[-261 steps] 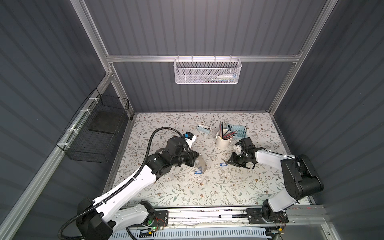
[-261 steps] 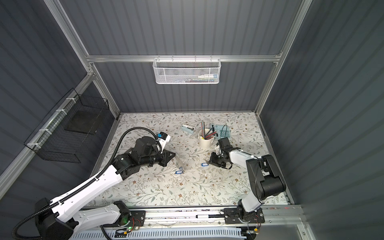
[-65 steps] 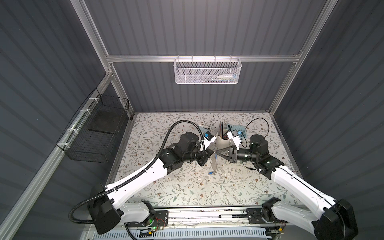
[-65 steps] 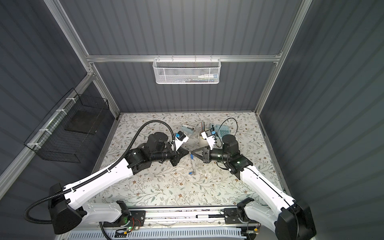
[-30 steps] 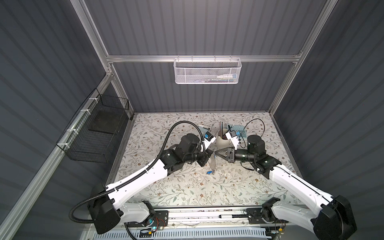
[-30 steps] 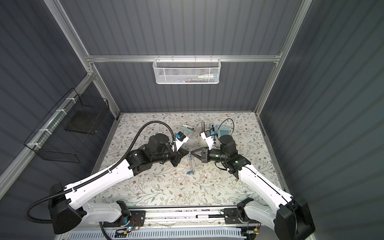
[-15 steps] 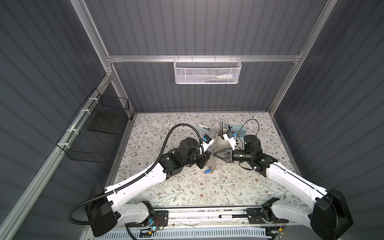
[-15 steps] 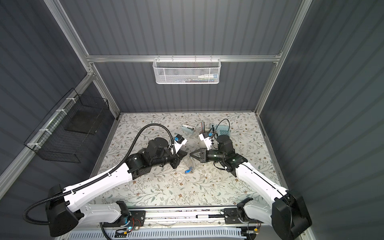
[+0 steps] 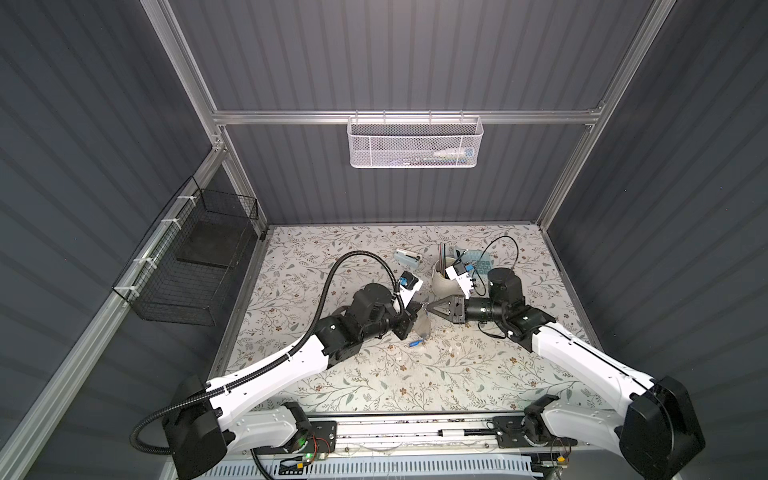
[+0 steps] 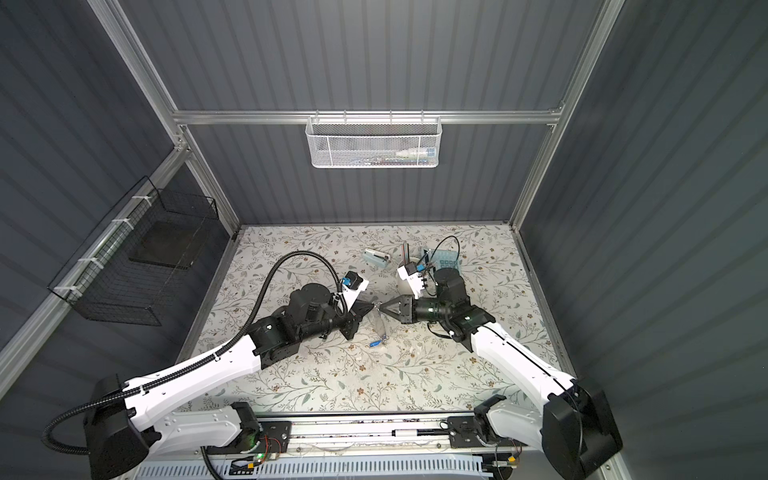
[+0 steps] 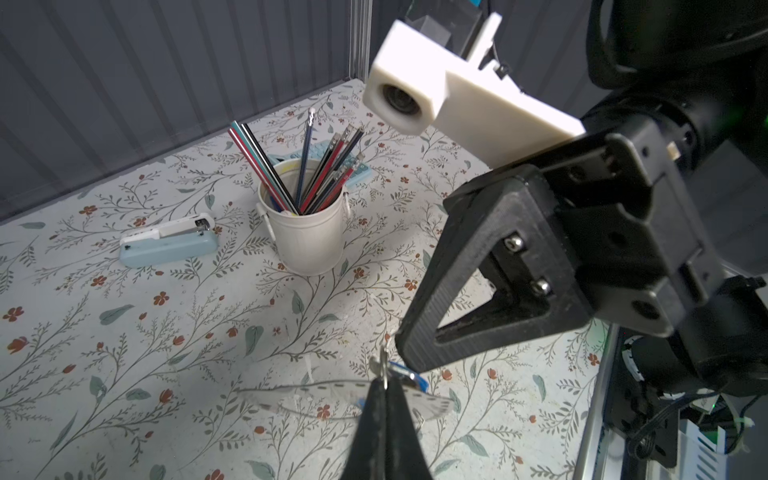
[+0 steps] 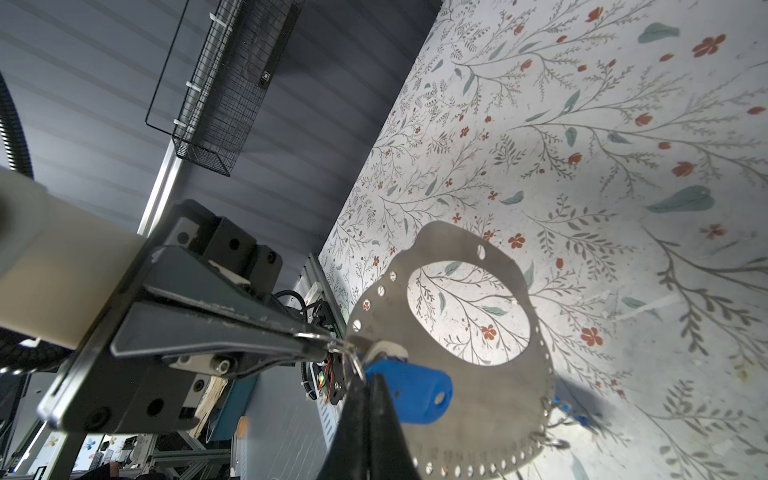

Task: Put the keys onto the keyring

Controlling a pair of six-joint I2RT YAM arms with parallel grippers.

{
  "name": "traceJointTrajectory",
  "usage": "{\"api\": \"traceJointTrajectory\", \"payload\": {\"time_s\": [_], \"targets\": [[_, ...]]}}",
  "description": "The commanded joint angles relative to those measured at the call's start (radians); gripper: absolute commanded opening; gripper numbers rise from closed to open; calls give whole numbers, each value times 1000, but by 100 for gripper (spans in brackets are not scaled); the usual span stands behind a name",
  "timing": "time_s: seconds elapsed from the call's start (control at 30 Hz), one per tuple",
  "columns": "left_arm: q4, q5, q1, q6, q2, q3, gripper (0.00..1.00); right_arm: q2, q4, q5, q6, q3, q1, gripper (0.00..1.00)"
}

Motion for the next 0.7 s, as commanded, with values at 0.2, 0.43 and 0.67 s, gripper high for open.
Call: {"api": "traceJointTrajectory", "payload": {"time_s": [0.2,0.43,0.67], "targets": [[312,-10,-5,10,-45,-26,0,-66,-47,-16,-25,-20,-56,0],[427,58,-4,69,-41,-46,0,-97,-87,-97,-48,-2,-80,0],[516,110,-2,66,-33,-60,0,-107,-122,-163,-62,-2,-87,1]]}}
